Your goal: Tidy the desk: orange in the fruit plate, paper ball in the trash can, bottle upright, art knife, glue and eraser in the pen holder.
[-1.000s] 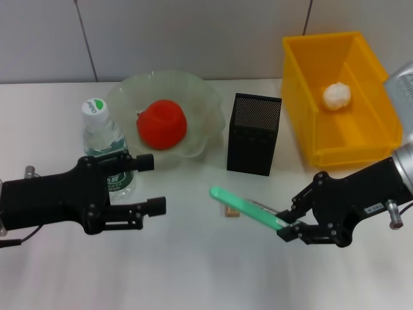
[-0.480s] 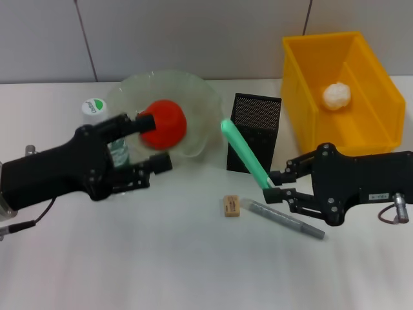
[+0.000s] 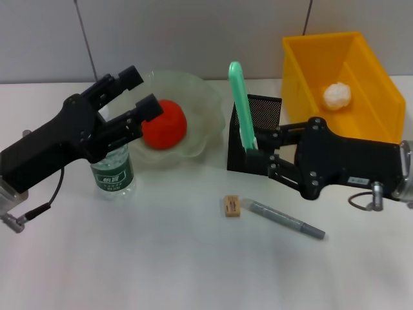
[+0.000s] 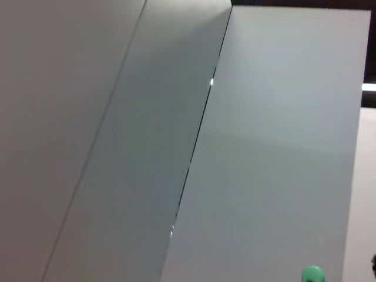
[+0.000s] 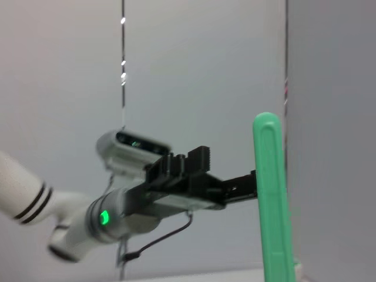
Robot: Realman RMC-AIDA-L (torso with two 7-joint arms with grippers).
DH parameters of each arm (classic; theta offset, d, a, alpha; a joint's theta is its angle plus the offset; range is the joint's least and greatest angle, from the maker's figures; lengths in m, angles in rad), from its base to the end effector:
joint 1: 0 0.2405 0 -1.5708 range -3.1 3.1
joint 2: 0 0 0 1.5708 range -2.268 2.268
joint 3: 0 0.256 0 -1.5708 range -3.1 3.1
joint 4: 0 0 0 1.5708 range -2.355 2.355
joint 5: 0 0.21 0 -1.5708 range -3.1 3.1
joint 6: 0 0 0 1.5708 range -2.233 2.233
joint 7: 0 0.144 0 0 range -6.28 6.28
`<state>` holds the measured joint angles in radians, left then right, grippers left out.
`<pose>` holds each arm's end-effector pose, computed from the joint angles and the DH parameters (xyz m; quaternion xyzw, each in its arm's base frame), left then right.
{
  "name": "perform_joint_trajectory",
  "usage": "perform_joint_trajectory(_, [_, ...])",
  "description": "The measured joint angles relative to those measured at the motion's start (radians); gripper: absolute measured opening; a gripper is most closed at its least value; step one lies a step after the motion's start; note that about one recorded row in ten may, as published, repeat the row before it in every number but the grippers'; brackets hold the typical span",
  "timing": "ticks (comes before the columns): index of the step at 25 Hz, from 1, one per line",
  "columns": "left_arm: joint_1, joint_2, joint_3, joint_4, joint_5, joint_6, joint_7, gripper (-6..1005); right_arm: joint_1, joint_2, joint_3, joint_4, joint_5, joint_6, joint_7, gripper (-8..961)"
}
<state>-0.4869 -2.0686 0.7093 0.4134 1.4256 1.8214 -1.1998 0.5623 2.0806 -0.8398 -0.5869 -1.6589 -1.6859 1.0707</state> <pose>-0.2309 0.3060 0.0259 -0.8187 -0.1634 -0.5315 0.1432 0.2069 0.3279 -0.0027 -0.9213 0.0318 0.3702 0.1151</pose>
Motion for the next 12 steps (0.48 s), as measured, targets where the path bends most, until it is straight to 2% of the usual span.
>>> perform_joint_trajectory(3, [-0.023,-0.003,0.000,-0.048,-0.011,0.004,0.055,863,0.021,0.002,-0.002,0.088,0.060,0.030,-0.080,183])
perform_joint_trajectory(12, [-0.060,-0.004,0.002,-0.098,-0.012,0.004,0.136,863,0.041,0.005,0.003,0.200,0.139,0.076,-0.191,182])
